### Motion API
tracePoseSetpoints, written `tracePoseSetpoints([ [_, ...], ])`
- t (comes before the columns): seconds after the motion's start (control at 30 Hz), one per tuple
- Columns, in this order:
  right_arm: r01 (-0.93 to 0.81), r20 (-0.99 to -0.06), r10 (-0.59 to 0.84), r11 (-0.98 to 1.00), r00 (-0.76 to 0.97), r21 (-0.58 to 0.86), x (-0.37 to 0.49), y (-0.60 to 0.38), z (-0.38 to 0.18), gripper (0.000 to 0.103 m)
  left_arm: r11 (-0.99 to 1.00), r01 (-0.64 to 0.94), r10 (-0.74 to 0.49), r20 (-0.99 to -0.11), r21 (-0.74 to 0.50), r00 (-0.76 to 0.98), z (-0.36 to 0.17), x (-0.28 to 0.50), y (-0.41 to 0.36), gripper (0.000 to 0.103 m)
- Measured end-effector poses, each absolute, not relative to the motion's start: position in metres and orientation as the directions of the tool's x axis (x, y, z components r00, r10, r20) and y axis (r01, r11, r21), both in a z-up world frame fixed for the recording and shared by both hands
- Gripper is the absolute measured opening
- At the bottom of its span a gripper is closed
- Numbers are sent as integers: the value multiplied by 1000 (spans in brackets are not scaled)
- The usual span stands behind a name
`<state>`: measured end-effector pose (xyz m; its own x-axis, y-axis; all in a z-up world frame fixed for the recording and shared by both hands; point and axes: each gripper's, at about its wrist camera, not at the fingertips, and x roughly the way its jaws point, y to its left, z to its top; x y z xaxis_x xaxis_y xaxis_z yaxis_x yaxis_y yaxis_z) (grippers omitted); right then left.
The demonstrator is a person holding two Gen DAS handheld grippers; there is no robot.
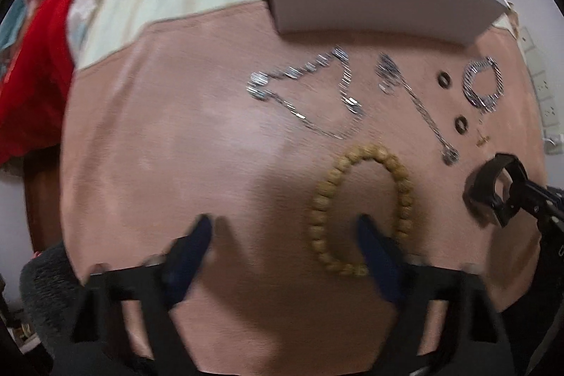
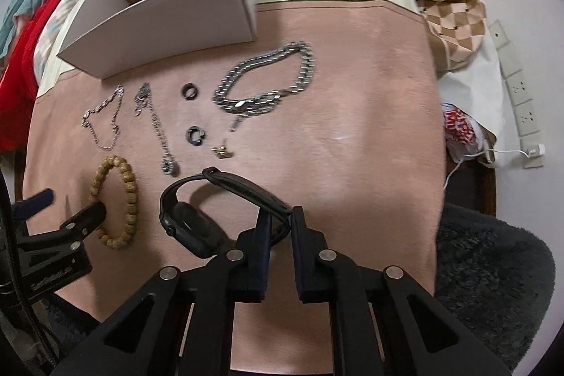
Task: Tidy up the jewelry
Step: 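Grasp the black smartwatch with the right tool while the left tool grasps the wooden bead bracelet, then carry the watch and bead bracelet into the white box and open both tools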
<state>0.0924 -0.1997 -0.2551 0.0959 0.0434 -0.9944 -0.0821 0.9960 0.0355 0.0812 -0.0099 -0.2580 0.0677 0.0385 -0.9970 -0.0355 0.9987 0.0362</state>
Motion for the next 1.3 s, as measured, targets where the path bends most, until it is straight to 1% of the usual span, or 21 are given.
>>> tracePoseSetpoints([
  [0.03,-77,-995,42,996,94,35,90,-202,-251,11,999,-32,14,-997,12,82,-256,80,-12,55],
  [0.07,-73,-995,39,997,93,32,87,-202,-251,11,1000,-18,-1,-996,-3,88,-255,80,-15,50],
  [0.1,-70,-995,37,997,92,30,86,-203,-251,11,1000,-1,-8,-995,-8,96,-253,79,-18,39],
  [0.13,-67,-995,35,997,92,29,84,-202,-252,11,1000,17,-10,-995,-8,103,-251,79,-21,23],
  [0.17,-65,-995,34,998,91,28,85,-206,-251,11,999,33,-12,-994,-8,107,-250,78,-24,14],
  [0.2,-62,-995,32,998,93,27,83,-204,-251,11,999,40,-15,-994,-10,105,-249,78,-27,7],
  [0.3,-58,-995,31,998,95,25,86,-209,-255,11,999,39,-24,-992,-19,124,-243,75,-30,7],
  [0.43,-64,-993,27,998,118,20,88,-213,-253,11,998,50,-45,-983,-36,177,-217,75,-24,7],
  [0.8,-88,-976,102,992,194,86,96,-204,-206,10,992,73,-124,-944,-107,305,-152,83,-17,6],
  [1.07,-102,-940,171,984,294,147,143,-205,-147,10,980,106,-198,-887,-169,416,-92,134,-15,6],
  [1.2,-130,-928,156,984,338,119,183,-193,-131,10,976,103,-217,-875,-192,432,-82,171,-14,6],
  [1.3,-163,-928,140,983,346,88,209,-178,-133,10,973,90,-232,-882,-214,409,-94,202,-10,6],
])
